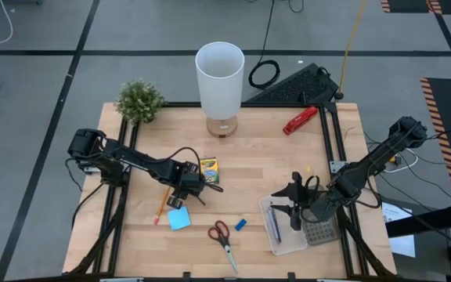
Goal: Pack school essentials
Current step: Put the black pencil into the supplies box
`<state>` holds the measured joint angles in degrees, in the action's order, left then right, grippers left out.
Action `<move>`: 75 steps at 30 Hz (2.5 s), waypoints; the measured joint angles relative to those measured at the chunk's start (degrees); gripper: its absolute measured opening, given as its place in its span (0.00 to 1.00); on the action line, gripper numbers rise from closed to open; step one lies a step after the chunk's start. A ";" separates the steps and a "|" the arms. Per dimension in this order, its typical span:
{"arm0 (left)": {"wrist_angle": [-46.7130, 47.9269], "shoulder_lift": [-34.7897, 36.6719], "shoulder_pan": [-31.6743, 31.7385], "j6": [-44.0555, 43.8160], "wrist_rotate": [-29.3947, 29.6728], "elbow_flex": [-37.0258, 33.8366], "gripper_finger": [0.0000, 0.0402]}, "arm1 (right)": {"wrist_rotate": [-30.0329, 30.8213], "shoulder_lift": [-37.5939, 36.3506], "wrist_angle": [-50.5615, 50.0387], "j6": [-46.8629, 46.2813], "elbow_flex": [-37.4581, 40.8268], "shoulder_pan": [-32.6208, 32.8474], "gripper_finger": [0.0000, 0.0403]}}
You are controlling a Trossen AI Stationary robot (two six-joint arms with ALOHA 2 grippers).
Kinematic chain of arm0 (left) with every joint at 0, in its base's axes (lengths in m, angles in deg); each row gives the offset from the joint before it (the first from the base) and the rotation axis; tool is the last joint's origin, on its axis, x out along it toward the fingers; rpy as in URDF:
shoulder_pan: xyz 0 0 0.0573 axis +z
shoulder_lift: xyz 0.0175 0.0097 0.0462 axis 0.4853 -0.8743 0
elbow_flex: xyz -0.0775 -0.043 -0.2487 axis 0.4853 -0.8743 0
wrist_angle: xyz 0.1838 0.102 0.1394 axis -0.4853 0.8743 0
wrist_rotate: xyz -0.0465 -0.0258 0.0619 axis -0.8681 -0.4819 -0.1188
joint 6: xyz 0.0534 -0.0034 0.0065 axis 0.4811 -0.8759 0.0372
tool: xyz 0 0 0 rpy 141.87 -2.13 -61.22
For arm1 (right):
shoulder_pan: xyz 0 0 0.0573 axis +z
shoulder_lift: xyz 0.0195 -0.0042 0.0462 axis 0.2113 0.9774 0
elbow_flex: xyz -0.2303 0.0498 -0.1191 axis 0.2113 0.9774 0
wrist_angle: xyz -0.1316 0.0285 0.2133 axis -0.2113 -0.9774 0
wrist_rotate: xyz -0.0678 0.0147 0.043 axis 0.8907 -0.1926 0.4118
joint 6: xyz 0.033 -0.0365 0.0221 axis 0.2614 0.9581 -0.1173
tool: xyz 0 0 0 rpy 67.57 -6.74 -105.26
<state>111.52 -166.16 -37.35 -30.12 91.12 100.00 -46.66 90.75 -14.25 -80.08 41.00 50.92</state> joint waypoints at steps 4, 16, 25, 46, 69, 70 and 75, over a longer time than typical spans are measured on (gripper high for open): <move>0.03 -0.04 0.00 -0.08 -0.95 -0.07 0.27 | 0.00 0.00 0.02 -0.02 0.00 0.00 0.42; 0.10 -0.11 -0.09 -2.40 -1.15 -0.11 0.06 | -0.02 0.00 0.04 -0.21 0.00 0.00 0.42; 0.49 0.49 -0.16 -4.57 -1.37 -0.11 0.07 | 7.21 0.02 0.96 -1.89 0.00 -0.17 0.42; 8.89 3.85 -3.93 -9.25 6.04 13.57 0.08 | 4.10 19.69 31.20 18.61 -0.02 -11.06 0.42; 5.88 1.38 -4.52 -8.07 9.90 19.22 0.08 | -2.67 35.13 32.50 27.84 -12.50 -17.66 0.45; 5.90 1.38 -4.52 -8.16 9.90 19.17 0.08 | -3.21 35.30 32.09 27.83 -12.50 -17.81 0.43; 5.76 1.40 -4.57 -8.15 10.01 19.23 0.08 | -3.23 35.32 30.96 27.85 -12.48 -17.80 0.35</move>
<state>117.28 -164.76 -41.92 -38.27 101.13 119.24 -49.89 126.07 16.71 -52.23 28.52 33.12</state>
